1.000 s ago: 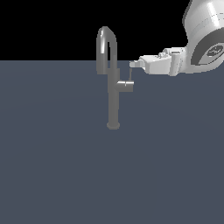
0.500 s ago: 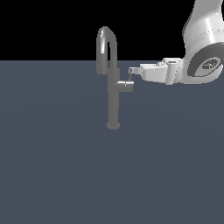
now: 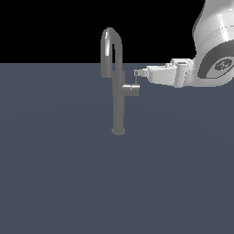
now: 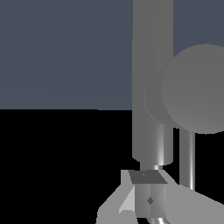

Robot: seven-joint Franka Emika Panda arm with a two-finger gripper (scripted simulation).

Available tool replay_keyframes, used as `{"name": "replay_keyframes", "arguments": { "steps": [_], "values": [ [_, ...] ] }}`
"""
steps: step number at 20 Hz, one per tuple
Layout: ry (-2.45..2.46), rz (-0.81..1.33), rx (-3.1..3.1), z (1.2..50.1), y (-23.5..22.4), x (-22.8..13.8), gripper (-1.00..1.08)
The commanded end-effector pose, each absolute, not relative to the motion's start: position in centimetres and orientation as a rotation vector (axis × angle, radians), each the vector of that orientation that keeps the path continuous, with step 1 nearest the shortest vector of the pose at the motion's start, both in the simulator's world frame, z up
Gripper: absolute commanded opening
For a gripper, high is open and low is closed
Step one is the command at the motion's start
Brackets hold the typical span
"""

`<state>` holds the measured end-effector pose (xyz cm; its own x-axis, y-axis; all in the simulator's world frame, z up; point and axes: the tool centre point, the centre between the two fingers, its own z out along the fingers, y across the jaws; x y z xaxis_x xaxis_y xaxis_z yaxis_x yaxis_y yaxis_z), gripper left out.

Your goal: Turn on the faucet by rotating a designated handle.

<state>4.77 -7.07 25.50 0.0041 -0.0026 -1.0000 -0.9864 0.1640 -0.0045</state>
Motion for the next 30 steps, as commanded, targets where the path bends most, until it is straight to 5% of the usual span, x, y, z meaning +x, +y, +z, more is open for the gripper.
{"name": "replay_keyframes", "arguments": {
  "steps": [1, 30],
  "values": [
    [1.281, 1.083, -1.089, 25.8, -7.0, 4.1, -1.0],
    [1.272, 1.067, -1.095, 24.7, -6.0, -1.7, -1.0]
  ]
}}
